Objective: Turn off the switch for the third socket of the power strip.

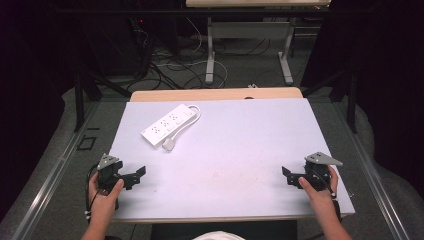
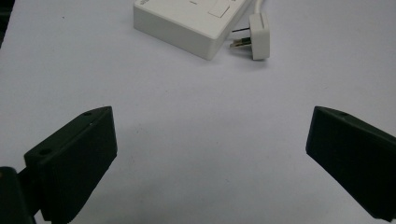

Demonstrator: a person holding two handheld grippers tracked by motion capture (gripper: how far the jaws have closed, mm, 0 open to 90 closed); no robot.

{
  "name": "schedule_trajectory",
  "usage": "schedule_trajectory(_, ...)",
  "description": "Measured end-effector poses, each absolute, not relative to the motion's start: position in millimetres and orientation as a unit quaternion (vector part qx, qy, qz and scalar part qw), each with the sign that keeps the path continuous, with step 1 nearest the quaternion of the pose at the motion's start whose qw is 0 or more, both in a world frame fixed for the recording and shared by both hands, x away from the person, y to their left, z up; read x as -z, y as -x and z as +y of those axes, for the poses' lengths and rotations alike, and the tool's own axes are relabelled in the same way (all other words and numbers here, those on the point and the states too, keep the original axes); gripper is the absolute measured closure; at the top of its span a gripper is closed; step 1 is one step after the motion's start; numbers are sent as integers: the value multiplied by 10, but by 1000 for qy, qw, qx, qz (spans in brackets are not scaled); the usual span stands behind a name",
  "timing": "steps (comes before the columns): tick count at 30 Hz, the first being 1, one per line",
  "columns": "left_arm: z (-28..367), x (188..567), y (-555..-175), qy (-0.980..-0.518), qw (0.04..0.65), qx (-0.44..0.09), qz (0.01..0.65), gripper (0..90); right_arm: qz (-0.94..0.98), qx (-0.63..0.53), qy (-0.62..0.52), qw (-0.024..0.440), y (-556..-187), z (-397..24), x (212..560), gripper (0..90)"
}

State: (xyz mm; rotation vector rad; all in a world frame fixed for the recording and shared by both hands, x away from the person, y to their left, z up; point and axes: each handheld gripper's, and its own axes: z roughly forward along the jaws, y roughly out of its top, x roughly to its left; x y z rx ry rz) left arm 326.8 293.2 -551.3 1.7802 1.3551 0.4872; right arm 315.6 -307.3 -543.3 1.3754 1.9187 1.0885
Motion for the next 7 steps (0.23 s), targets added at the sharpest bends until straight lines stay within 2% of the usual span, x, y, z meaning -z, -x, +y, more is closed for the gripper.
schedule_trajectory(7, 2937, 5521, -3276, -709, 411, -193, 540, 18, 713, -402, -509, 267, -3160, -3088, 5432, 20)
